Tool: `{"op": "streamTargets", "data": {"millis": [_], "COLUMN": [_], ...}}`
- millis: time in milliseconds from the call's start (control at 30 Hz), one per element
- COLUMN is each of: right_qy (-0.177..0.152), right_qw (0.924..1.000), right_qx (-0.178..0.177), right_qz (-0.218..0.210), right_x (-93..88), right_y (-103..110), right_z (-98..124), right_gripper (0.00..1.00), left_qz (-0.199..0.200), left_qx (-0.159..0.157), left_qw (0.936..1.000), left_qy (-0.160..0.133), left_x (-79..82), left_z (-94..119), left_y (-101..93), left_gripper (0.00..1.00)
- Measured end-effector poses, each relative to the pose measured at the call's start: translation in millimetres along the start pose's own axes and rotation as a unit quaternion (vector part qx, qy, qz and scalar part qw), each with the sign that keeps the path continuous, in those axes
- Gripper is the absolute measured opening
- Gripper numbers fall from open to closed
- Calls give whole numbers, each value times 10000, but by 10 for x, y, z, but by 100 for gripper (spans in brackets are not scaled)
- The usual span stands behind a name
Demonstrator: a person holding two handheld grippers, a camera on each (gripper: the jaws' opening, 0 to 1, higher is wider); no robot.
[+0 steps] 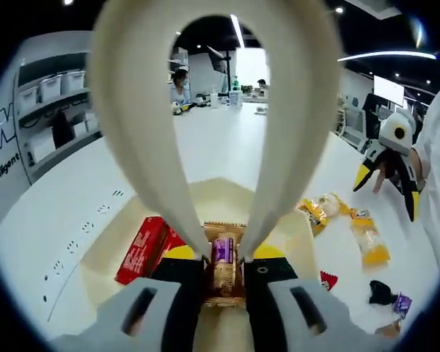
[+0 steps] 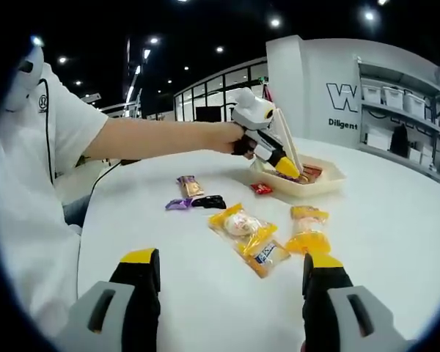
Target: Place the target food into the container with the food tongs after gripping and lifting it, then release it inside without dropping or visibly crushing the food.
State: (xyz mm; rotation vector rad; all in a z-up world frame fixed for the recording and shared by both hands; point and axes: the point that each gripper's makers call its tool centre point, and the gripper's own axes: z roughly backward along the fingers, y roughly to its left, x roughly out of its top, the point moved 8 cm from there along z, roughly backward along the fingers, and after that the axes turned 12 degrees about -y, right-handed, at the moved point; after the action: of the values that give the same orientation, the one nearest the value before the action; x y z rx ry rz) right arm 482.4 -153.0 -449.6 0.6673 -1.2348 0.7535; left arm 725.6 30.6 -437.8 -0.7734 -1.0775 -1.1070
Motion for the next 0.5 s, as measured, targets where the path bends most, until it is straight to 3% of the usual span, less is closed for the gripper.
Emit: {"op": "streamTargets", "data": {"millis": [500], "right_qy": [4], "right_qw": [10000], "right_qx": [15], "right_qz": [35], "right_x": [17], "right_y": [-4], "right_z": [2], "right_gripper": [78], "left_qz": [-126], "left_qx": [-53], "left_qw": [9999], "left_qy": [74], "left_x": [14], "left_z": [3], "left_y": [-7], "left_gripper": [22]}}
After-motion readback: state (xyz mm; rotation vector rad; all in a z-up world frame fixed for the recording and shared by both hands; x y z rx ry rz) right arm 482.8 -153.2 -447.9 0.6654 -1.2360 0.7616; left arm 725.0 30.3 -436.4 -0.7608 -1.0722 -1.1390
